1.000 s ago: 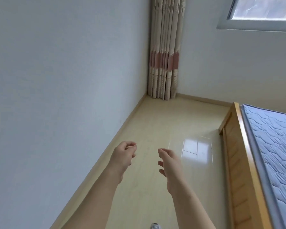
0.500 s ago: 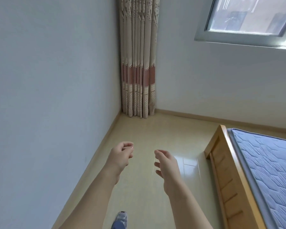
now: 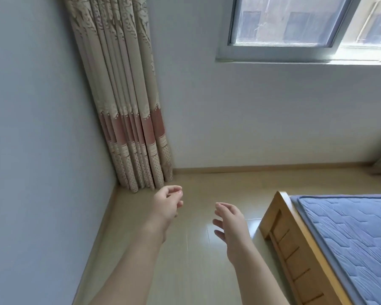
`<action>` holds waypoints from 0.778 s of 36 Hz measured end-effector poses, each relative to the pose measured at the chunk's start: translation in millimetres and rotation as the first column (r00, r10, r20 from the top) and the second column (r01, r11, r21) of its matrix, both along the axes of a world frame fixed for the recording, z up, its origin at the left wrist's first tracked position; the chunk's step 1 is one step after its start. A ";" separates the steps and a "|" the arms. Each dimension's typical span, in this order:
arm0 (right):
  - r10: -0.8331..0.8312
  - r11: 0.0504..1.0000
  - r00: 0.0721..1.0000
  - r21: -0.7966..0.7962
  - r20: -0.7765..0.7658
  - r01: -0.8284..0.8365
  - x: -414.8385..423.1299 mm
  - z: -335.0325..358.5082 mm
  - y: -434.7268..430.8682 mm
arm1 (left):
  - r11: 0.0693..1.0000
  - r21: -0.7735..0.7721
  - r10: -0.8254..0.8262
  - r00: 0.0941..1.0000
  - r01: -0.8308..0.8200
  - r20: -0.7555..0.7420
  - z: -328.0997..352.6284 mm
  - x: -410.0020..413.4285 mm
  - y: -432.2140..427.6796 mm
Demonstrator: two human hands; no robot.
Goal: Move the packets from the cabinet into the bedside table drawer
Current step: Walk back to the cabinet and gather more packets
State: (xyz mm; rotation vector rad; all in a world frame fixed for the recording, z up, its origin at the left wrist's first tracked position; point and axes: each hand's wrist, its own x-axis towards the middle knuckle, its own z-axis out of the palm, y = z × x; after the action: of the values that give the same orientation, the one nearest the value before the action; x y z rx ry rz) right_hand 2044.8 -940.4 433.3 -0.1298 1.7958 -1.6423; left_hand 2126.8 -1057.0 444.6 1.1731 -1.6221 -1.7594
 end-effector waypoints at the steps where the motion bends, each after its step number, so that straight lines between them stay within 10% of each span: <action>1: -0.017 1.000 1.000 -0.005 0.002 0.017 -20.1 -1.5 -9.3 | 1.000 0.007 -0.018 1.000 0.019 -0.009 -1.0 -22.8 -9.0; 28: -0.316 0.948 0.948 0.011 -0.025 0.317 -586.4 -13.6 -204.2 | 0.933 0.025 -0.360 0.933 0.360 0.011 -13.3 -622.1 -225.4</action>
State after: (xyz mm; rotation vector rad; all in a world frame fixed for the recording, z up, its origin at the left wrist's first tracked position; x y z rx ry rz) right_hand 1458.4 -1144.5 419.7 0.1569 1.9221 -1.8520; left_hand 1504.7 -1282.4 431.3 0.9426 -1.9287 -1.9955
